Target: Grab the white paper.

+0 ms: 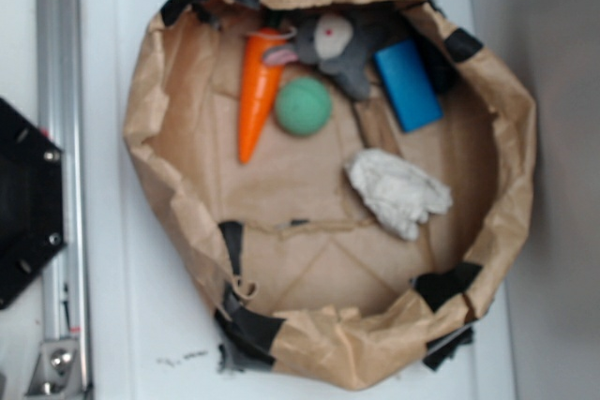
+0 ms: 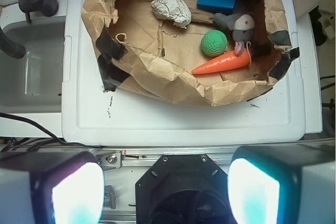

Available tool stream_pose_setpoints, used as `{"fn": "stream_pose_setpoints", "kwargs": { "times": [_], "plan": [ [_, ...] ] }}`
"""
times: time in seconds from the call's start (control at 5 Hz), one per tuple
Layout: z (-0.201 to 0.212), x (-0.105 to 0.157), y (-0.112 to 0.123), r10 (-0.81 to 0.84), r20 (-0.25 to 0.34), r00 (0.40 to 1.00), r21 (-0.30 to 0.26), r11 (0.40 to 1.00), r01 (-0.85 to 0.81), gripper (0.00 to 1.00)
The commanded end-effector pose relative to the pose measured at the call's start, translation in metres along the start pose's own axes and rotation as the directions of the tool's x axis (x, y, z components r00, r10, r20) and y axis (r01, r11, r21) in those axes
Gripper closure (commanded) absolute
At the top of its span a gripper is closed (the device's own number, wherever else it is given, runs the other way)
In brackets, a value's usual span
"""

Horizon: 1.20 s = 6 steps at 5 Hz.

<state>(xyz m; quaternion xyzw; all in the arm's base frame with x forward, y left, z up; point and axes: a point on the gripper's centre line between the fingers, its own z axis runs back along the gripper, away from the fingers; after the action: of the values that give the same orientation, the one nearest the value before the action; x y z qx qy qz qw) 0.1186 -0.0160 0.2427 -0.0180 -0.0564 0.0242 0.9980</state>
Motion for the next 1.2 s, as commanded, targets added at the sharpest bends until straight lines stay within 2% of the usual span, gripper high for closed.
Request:
{"fn": "stream_pose_setpoints", "kwargs": {
  "times": [0.0,0.2,0.4,0.6,0.8,1.0],
  "plan": [
    [0.0,0.0,0.0,0.0,0.0,1.0,0.0,1.0,0.0,0.0],
    [-0.041,0.047,0.021,-0.1,0.047,0.994,0.033,0.995,0.098,0.0],
    [-0.063,0.098,0.025,-0.167,0.102,0.981,-0.008,0.986,0.168,0.0],
    [-0.088,0.146,0.023,-0.197,0.142,0.97,-0.002,0.98,0.199,0.0],
    [-0.133,0.178,0.016,-0.248,0.128,0.96,0.03,0.969,0.246,0.0],
    [-0.164,0.182,-0.003,-0.347,0.125,0.929,0.037,0.938,0.345,0.0]
  ]
}}
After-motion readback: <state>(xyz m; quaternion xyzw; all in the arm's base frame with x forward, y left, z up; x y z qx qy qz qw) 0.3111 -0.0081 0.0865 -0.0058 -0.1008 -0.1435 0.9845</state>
